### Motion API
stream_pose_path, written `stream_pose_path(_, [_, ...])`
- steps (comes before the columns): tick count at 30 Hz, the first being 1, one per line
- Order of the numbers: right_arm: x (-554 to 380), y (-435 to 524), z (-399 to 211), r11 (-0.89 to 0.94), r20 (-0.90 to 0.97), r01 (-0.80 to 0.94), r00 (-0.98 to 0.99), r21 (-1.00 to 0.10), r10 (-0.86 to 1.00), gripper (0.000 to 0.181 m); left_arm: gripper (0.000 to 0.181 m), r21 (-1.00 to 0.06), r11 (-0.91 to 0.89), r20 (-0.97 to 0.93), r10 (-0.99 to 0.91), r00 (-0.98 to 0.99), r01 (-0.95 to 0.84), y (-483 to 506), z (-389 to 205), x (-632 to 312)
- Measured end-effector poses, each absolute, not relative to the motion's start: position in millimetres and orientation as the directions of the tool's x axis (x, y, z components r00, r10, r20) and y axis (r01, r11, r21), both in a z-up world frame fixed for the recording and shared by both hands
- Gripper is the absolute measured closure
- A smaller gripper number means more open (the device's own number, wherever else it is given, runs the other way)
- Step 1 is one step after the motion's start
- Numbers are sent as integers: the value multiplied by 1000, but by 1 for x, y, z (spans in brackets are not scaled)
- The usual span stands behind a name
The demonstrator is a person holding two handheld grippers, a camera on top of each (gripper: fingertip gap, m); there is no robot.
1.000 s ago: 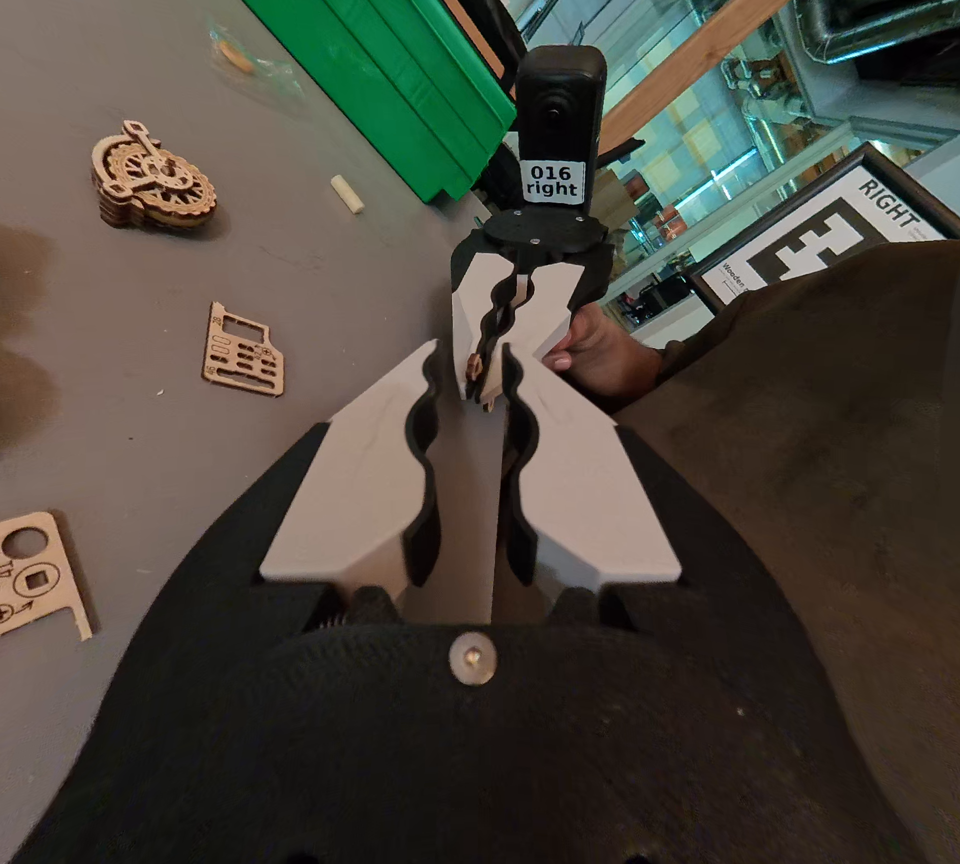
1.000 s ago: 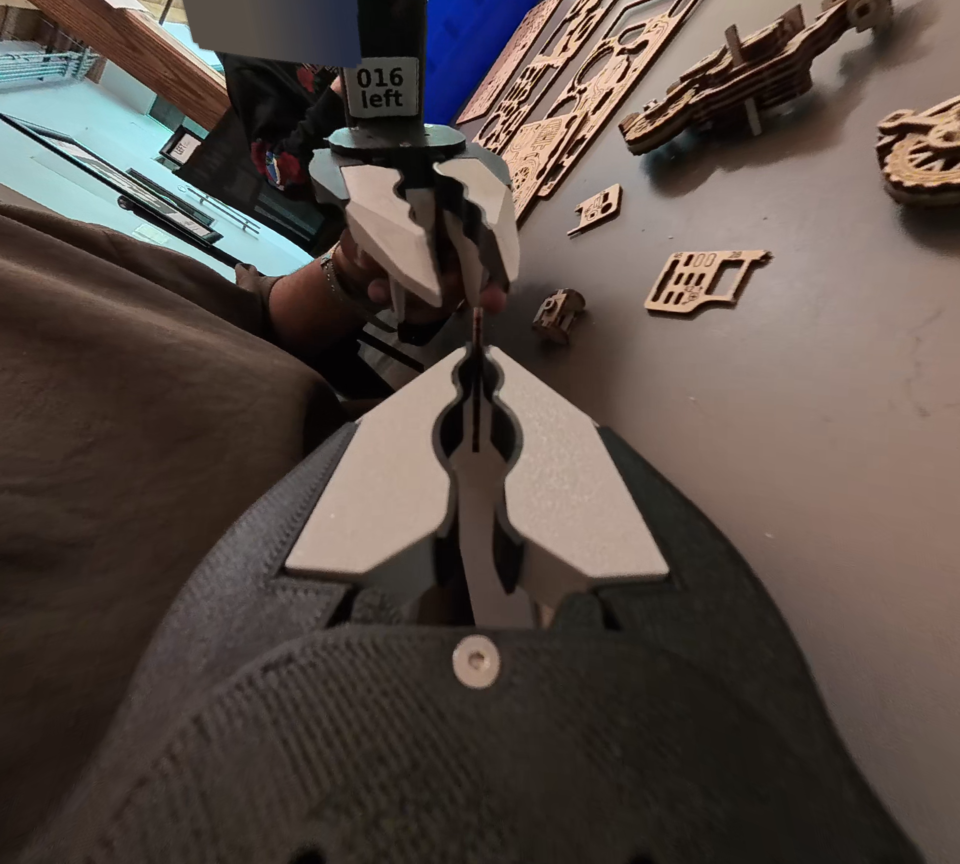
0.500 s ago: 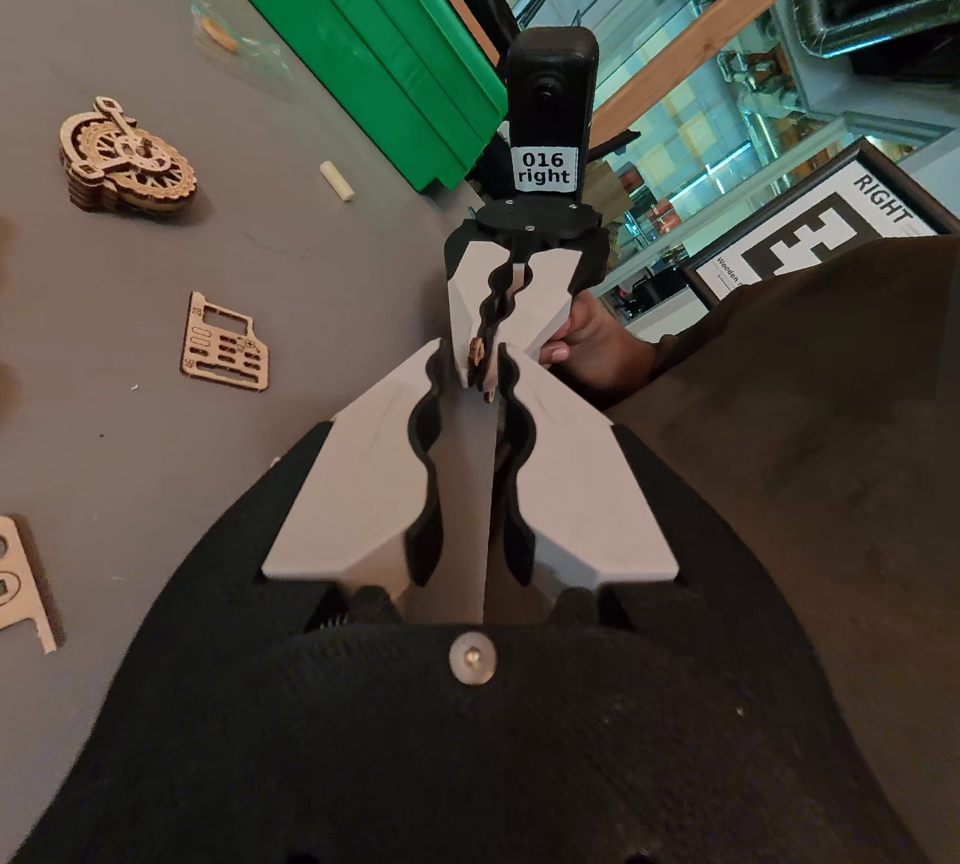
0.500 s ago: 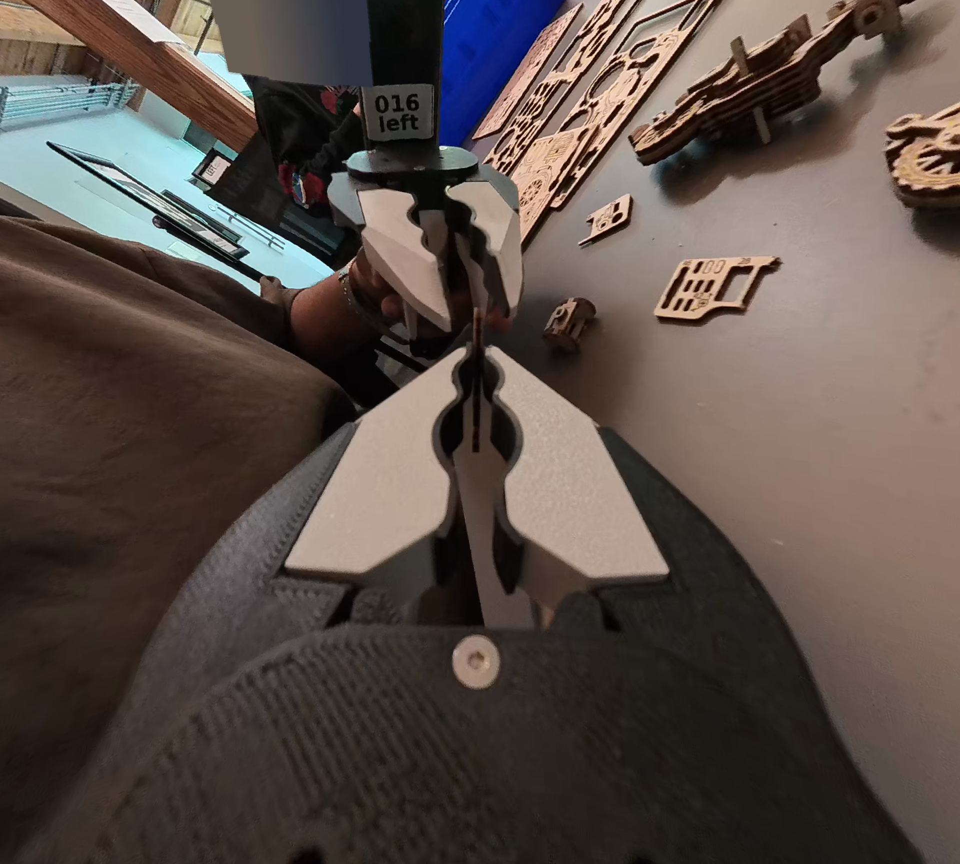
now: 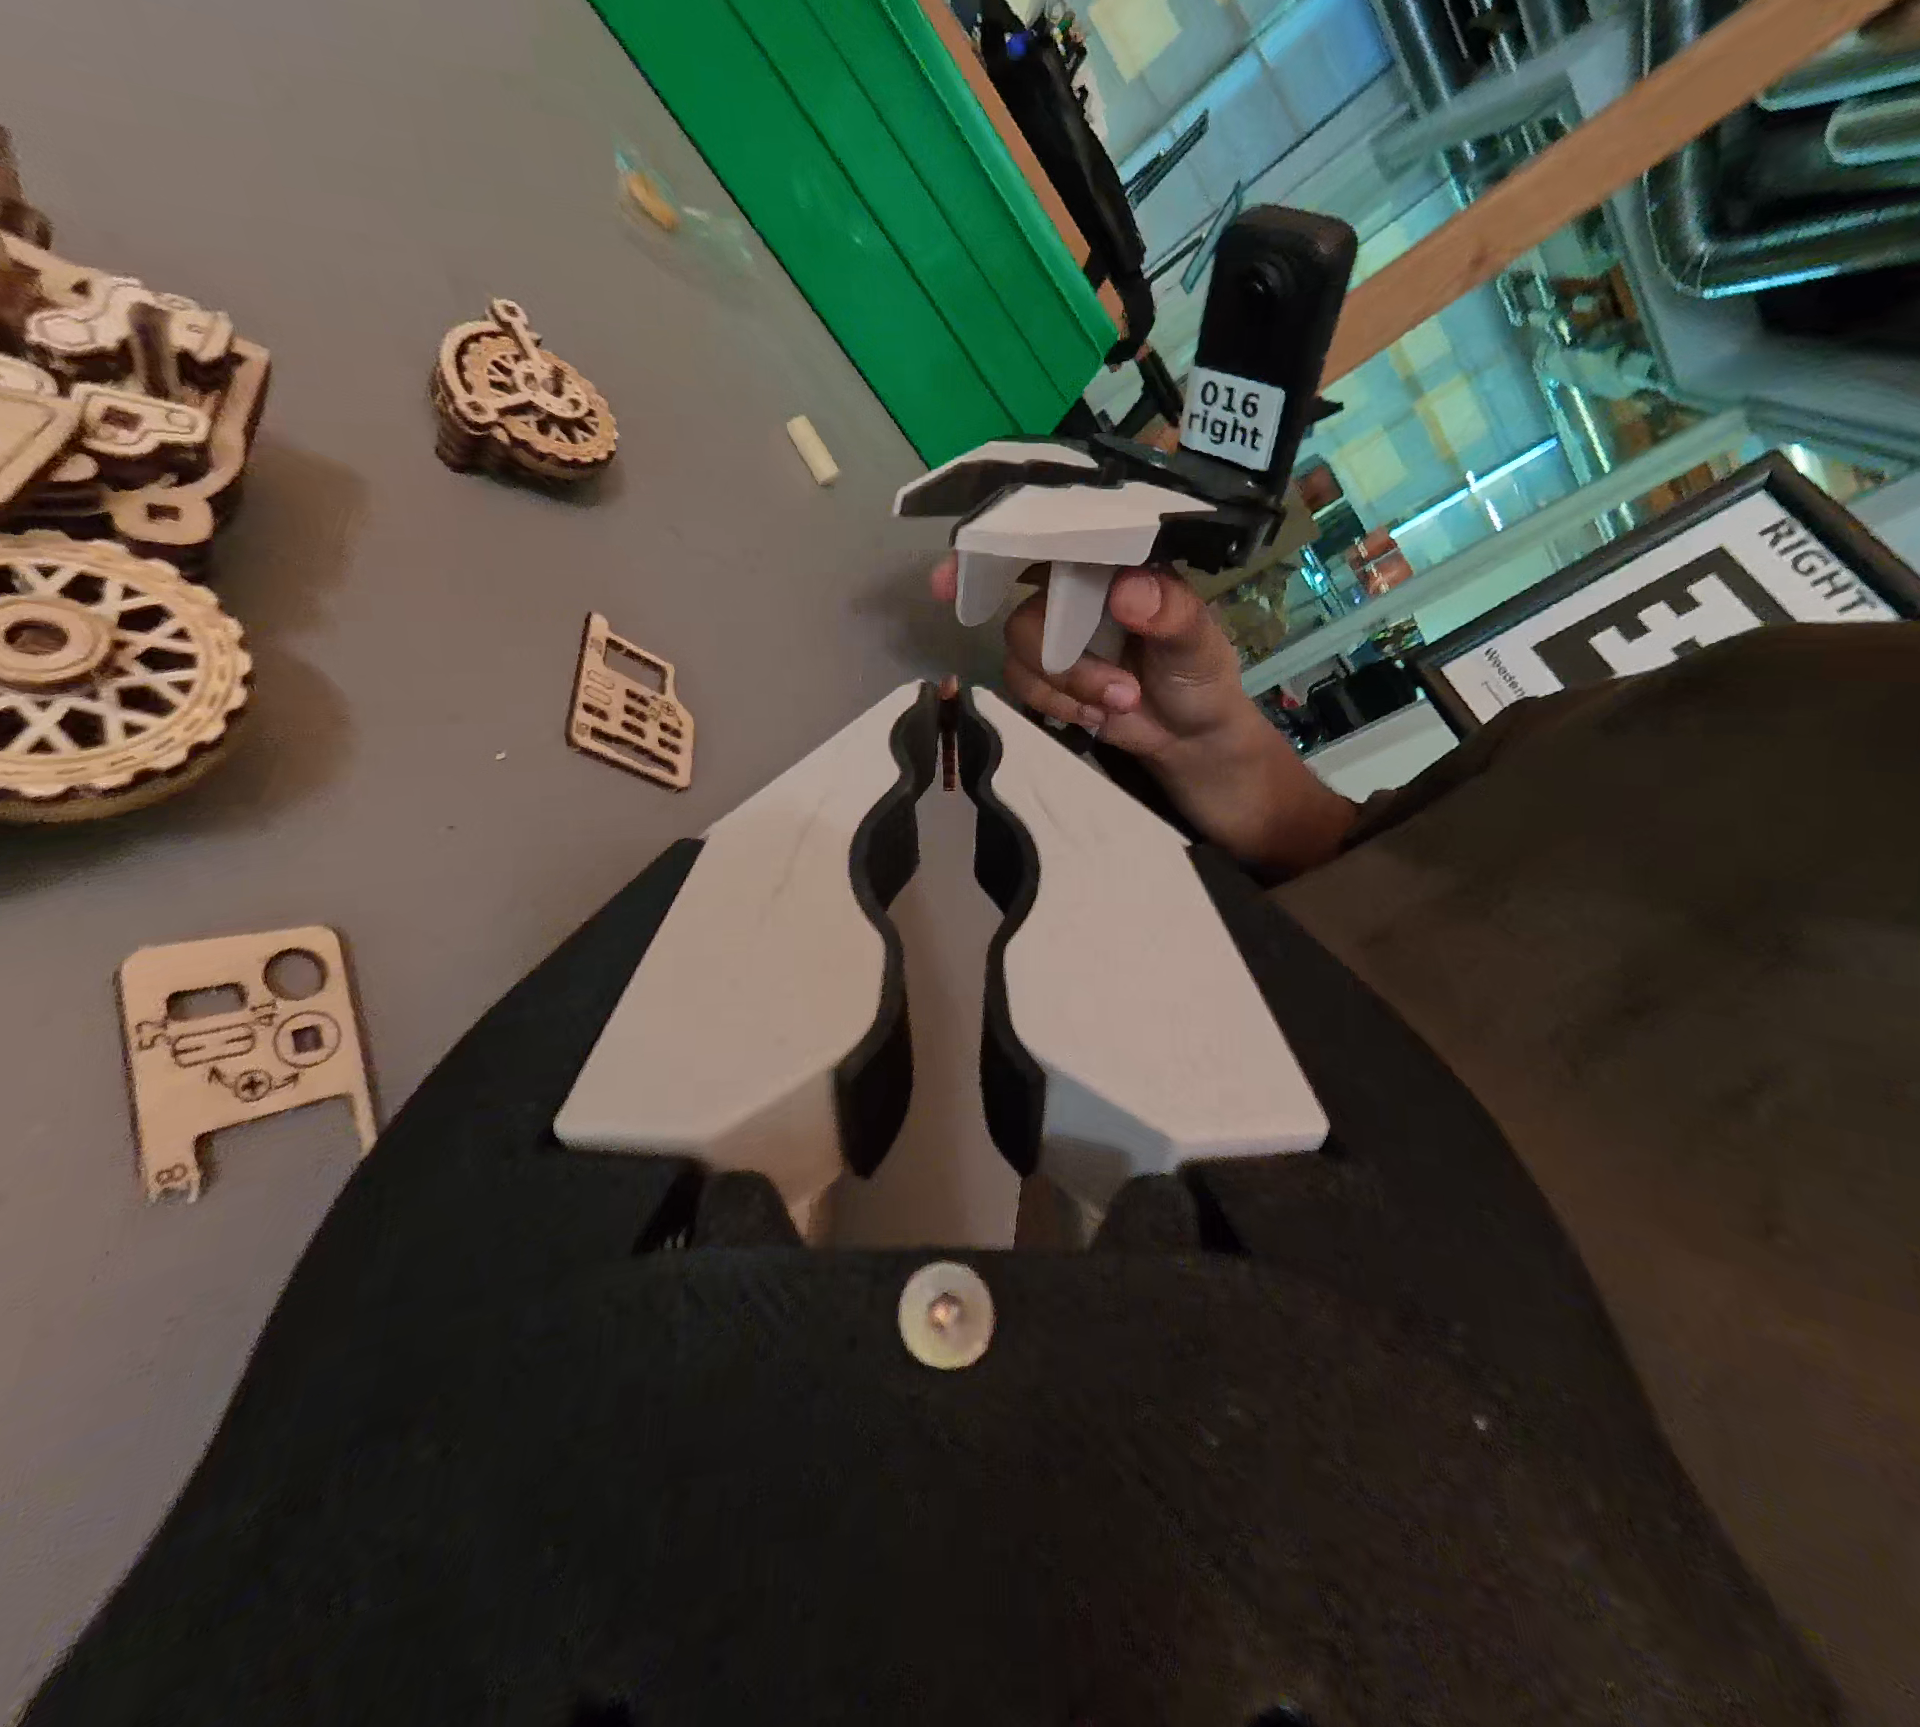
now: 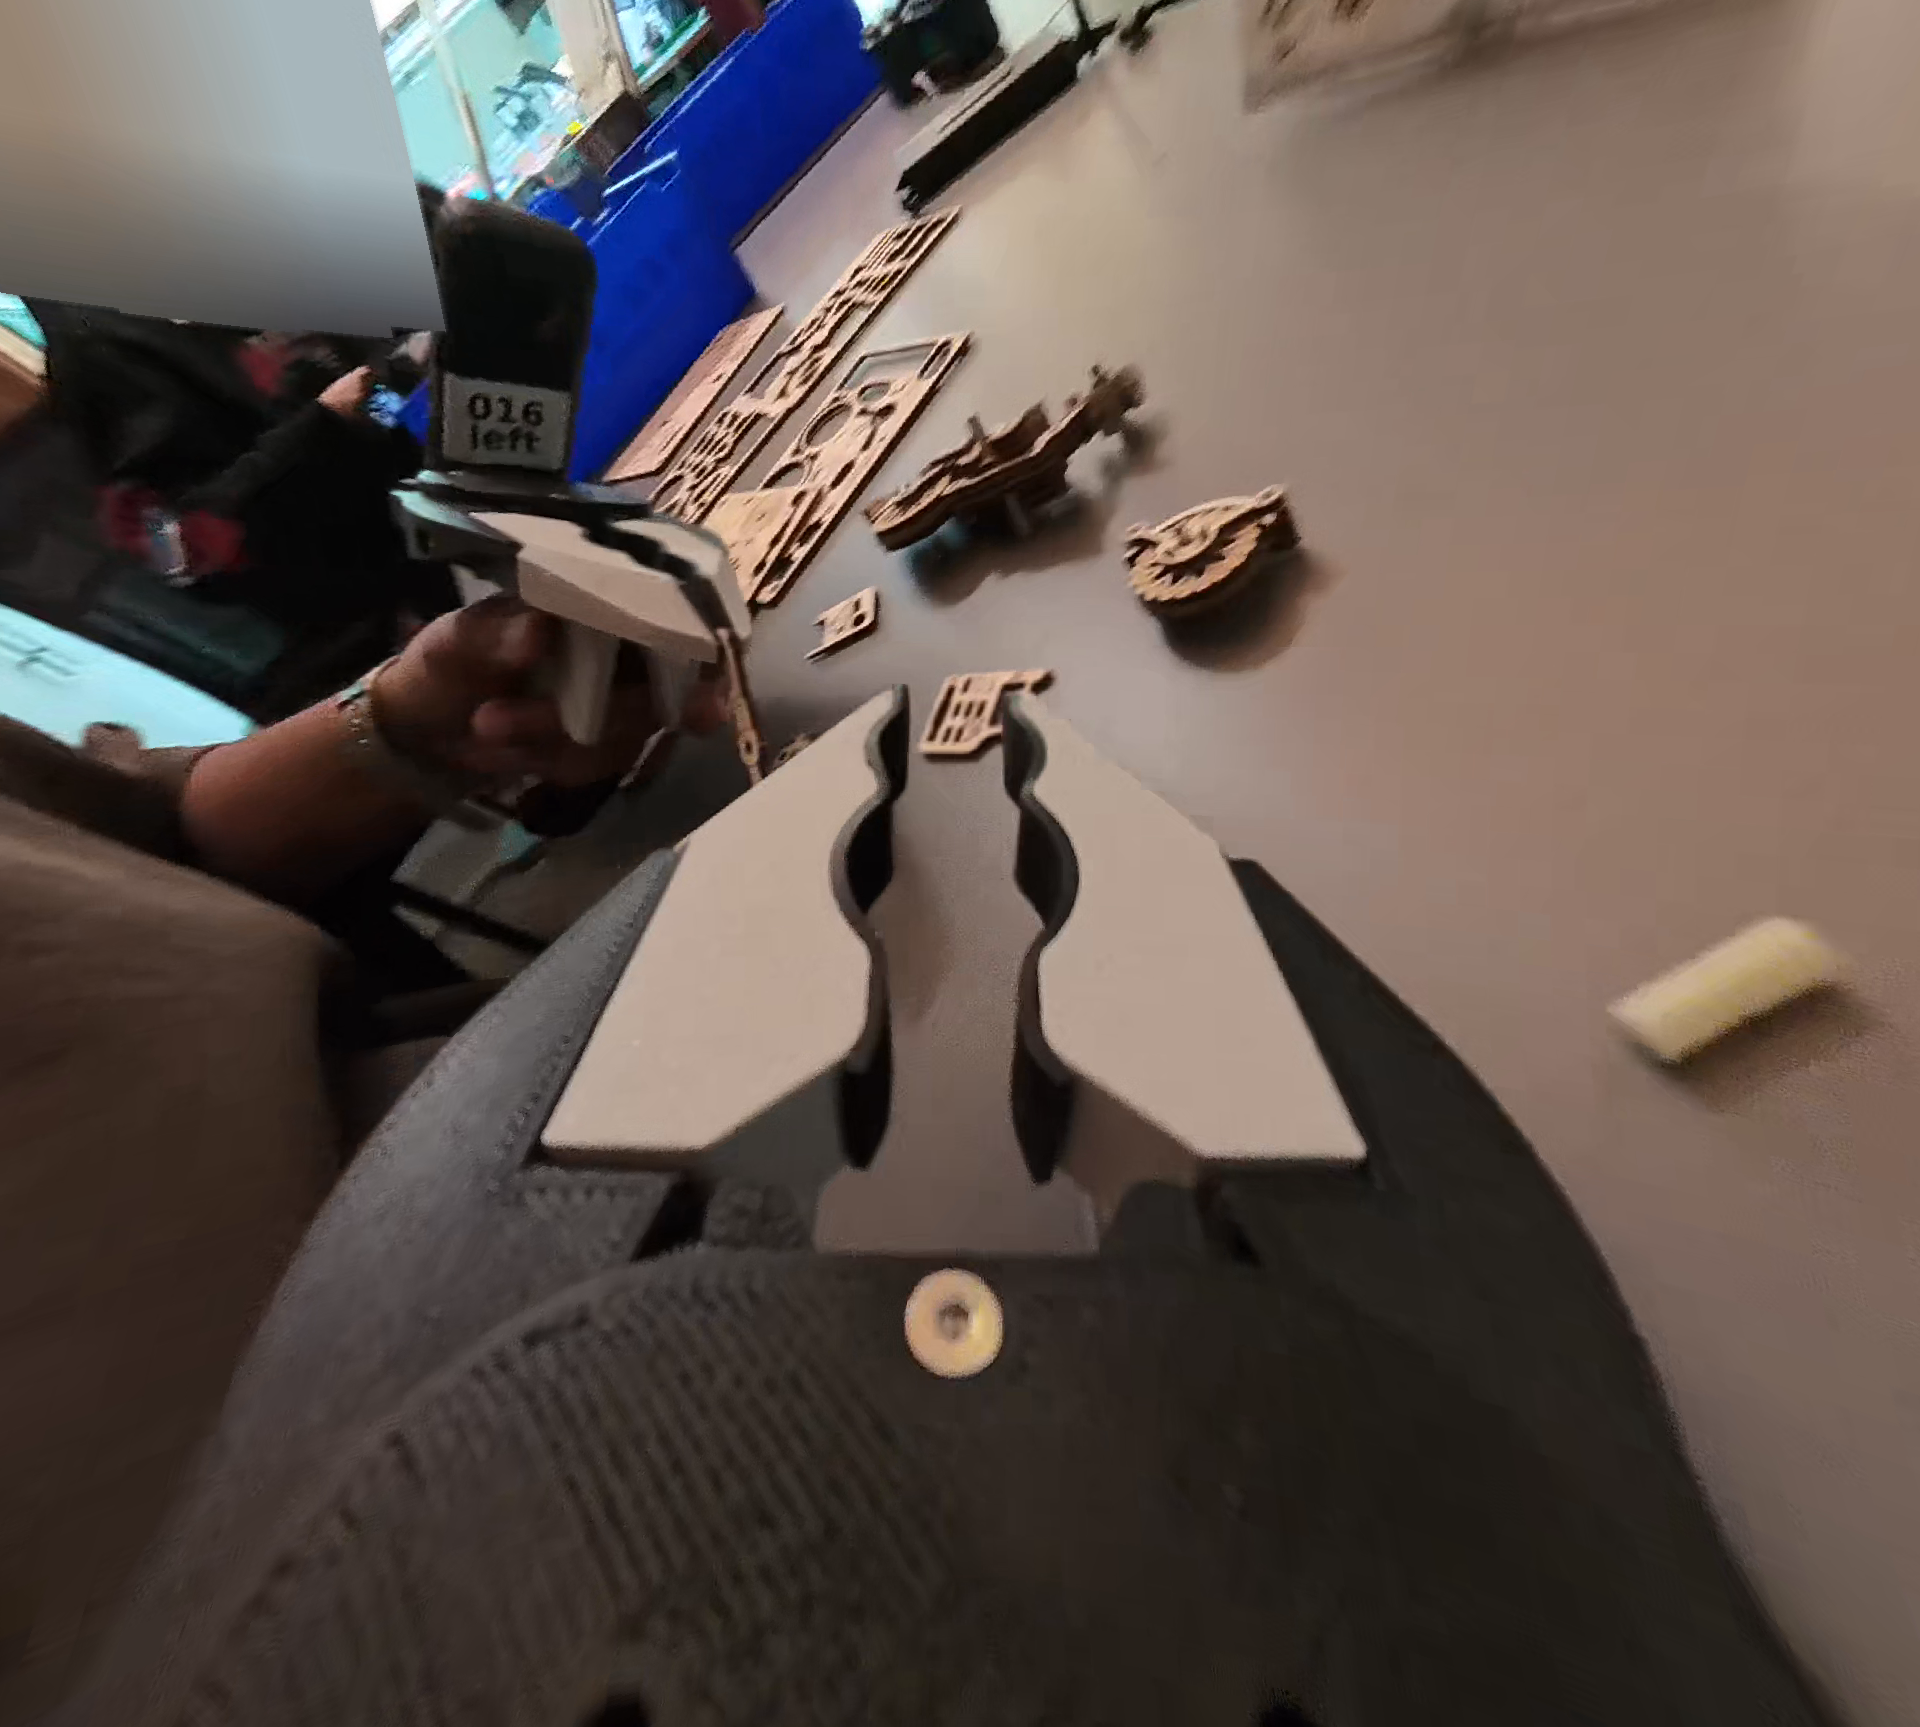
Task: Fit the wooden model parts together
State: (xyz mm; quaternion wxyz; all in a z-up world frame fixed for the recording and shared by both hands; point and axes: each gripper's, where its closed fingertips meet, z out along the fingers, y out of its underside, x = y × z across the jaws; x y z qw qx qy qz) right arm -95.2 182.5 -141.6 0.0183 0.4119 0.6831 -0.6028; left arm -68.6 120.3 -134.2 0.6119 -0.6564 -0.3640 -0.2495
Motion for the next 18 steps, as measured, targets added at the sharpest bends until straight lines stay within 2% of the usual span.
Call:
stream_pose_path(4, [-91, 174, -142, 31, -379, 487, -718, -873, 584, 165, 181, -571, 57, 817, 134, 561, 819, 117, -131, -74])
stream_pose_path(7, [-86, 165, -155, 242, -144, 369, -763, -897, 630, 164, 181, -510, 140, 858, 13, 513, 849, 112, -113, -77])
stream_pose_path(9, [-84, 161, -153, 344, 26, 257, -768, -903, 640, 165, 181, -485, 183, 873, 40, 487, 855, 107, -115, -86])
stream_pose_path(11, [-80, 155, -139, 360, 135, 138, -760, -923, 635, 166, 181, -482, 218, 875, 81, 476, 849, 103, -117, -92])
stream_pose_path(14, [-73, 149, -127, 375, 232, 22, -753, -927, 616, 168, 181, -466, 250, 884, 101, 456, 849, 102, -117, -96])
stream_pose_path(18, [-68, 142, -136, 411, 239, 26, -779, -911, 580, 162, 181, -406, 258, 913, 61, 405, 877, 108, -117, -92])
